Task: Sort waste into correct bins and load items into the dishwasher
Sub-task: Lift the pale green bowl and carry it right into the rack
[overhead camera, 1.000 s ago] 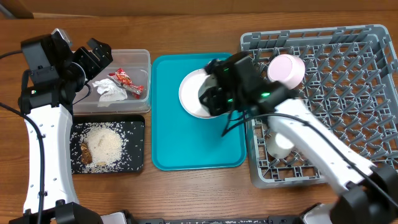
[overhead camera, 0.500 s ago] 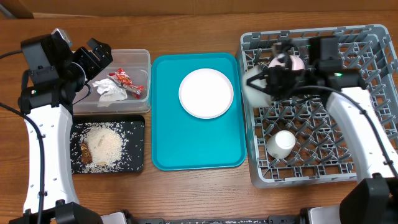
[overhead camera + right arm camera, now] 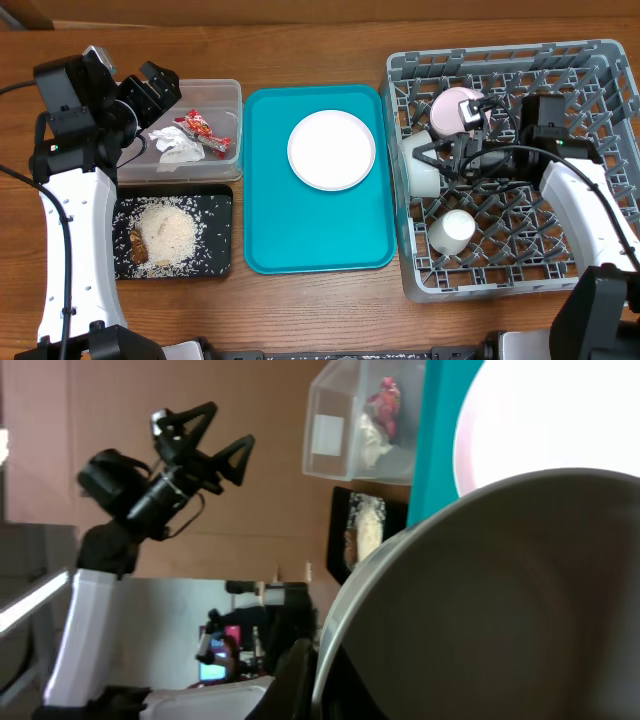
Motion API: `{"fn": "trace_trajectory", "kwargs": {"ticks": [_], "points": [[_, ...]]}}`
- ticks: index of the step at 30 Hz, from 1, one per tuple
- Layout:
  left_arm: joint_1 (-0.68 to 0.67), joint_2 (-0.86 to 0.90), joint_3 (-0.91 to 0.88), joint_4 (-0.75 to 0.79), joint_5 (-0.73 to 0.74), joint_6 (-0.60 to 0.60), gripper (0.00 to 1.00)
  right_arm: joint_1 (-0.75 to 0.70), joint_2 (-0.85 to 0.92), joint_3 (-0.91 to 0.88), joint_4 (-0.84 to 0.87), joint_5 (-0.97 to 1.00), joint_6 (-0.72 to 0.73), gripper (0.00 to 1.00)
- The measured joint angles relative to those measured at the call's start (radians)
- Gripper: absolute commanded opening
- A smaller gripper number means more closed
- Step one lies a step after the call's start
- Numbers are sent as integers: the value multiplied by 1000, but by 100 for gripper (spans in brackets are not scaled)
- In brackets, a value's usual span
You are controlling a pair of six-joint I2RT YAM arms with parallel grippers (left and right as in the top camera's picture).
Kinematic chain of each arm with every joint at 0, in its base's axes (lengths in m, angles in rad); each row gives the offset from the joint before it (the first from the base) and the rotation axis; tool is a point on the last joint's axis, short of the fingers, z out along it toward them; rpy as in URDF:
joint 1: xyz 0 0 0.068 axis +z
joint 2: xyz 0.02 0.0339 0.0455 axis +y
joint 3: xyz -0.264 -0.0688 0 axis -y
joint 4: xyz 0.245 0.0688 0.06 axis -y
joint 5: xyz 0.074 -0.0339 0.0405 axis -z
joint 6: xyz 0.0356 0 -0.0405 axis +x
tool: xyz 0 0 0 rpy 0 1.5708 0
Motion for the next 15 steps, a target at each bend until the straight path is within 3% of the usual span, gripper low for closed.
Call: {"fn": "trace_trajectory", "kwargs": {"ticks": [15], "points": [[0, 0, 0, 0, 0, 0, 100, -77, 0, -54, 8, 44, -4, 4]]}}
